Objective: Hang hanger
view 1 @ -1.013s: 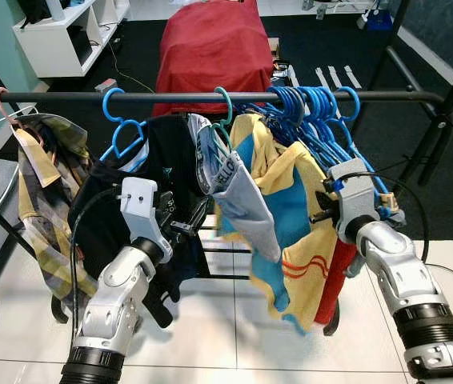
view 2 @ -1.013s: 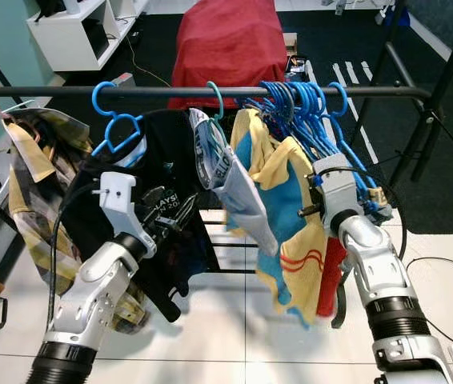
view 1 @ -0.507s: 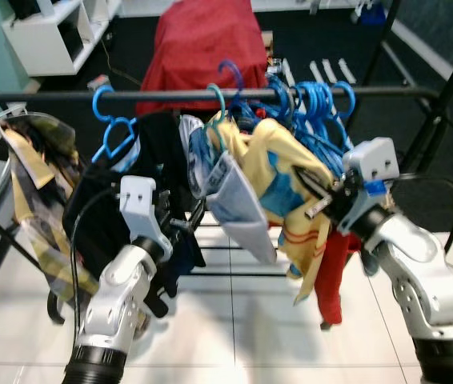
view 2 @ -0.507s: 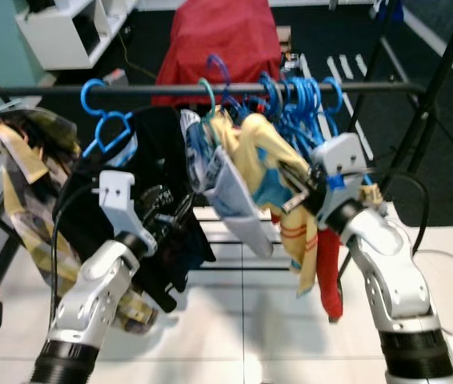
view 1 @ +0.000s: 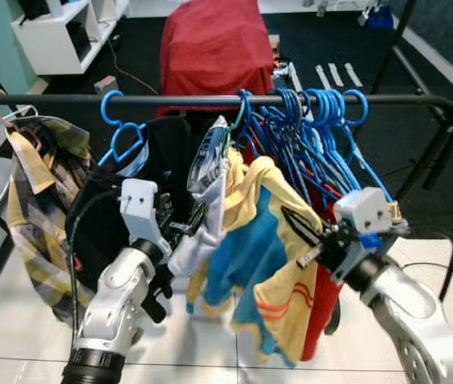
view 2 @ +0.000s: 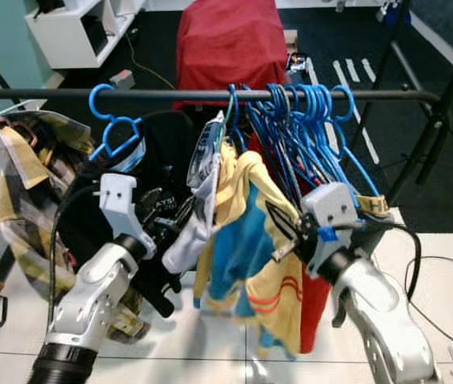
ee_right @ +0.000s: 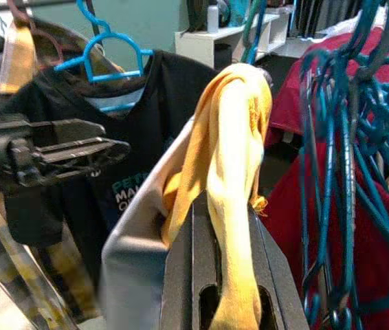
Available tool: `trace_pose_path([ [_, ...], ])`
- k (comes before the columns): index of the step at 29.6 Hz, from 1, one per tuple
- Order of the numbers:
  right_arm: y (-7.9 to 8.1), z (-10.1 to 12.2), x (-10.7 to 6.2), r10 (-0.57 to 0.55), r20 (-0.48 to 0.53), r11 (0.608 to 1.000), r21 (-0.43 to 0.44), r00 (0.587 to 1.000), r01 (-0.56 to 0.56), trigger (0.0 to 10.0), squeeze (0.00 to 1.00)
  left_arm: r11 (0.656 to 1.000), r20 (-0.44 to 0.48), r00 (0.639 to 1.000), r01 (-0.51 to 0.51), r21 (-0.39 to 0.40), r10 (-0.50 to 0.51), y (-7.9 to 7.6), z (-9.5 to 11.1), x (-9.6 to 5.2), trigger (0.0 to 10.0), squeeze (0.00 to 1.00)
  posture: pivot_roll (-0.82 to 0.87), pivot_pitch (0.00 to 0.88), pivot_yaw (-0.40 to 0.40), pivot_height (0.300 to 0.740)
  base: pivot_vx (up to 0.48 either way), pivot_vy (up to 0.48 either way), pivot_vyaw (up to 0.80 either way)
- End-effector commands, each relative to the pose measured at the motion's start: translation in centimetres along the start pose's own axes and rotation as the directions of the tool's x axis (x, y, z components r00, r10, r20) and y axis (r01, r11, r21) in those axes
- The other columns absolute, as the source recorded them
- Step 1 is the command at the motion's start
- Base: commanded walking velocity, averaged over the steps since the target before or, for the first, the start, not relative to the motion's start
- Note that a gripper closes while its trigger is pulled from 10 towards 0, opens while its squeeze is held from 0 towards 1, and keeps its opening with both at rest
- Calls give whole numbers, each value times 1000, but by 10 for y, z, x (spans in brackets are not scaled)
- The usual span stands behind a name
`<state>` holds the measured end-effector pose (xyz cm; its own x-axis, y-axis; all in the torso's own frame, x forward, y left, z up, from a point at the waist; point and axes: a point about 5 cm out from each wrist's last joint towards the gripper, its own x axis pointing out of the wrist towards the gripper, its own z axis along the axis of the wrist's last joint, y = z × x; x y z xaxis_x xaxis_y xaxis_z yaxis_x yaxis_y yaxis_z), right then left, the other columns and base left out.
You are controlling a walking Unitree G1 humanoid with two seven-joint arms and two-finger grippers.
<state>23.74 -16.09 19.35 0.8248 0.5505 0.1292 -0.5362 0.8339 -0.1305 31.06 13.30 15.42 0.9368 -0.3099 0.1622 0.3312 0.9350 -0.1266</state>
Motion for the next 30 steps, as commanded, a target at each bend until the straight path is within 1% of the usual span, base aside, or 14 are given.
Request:
trace_pose_path([
  [1,7,2,-5,20,4,999,31,1000,-20,0,0,1000,-25,1000,2,9,-1,3,-4,-4,10000,0,-166,169,65,740,0,0,0],
  [2,7,2,-5,20,4,999,31,1000,-20,0,0,1000,-25,1000,2,9,-1,3,-4,-4,10000,0,-166,169,65,740,0,0,0],
  [3,0,11,-1,-35,47,999,-10,998,35,0,0,1000,-26,1000,5,9,-5,3,-4,-3,10000,0,-166,165,70,740,0,0,0],
  [5,0,11,-1,-35,47,999,-10,998,35,0,0,1000,-26,1000,5,9,-5,3,-4,-3,10000,0,-166,165,70,740,0,0,0],
  [8,-13,26,4,-134,111,986,-82,985,143,0,0,1000,-27,1000,9,11,-8,2,-5,-2,10000,0,-163,158,71,740,0,0,0],
  [9,-13,26,4,-134,111,986,-82,985,143,0,0,1000,-27,1000,9,11,-8,2,-5,-2,10000,0,-163,158,71,740,0,0,0],
  [10,-26,40,7,-204,159,961,-153,966,228,0,0,1000,-27,1000,10,11,-10,2,-5,-2,10000,0,-162,154,70,740,0,0,0],
  [11,-26,40,7,-204,159,961,-153,966,228,0,0,1000,-27,1000,10,11,-10,2,-5,-2,10000,0,-162,154,70,740,0,0,0],
  [12,-35,51,8,-245,194,935,-212,950,284,0,0,1000,-28,1000,11,11,-11,1,-5,-1,10000,0,-162,152,69,740,0,0,0],
  [13,-35,51,8,-245,194,935,-212,950,284,0,0,1000,-28,1000,11,11,-11,1,-5,-1,10000,0,-162,152,69,740,0,0,0],
  [15,-45,66,9,-281,239,888,-302,929,346,0,0,1000,-28,1000,13,10,-13,1,-6,-1,10000,0,-162,147,68,740,0,0,0],
  [16,-45,66,9,-281,239,888,-302,929,346,0,0,1000,-28,1000,13,10,-13,1,-6,-1,10000,0,-162,147,68,740,0,0,0],
  [18,-47,74,7,-296,257,860,-347,920,374,0,0,1000,-29,999,16,8,-16,0,-7,-2,10000,0,-166,145,69,740,0,0,0],
  [30,-49,82,6,-311,277,837,-373,909,399,0,0,1000,-34,999,26,4,-26,-1,-8,-2,10000,0,-169,142,73,740,0,0,0],
])
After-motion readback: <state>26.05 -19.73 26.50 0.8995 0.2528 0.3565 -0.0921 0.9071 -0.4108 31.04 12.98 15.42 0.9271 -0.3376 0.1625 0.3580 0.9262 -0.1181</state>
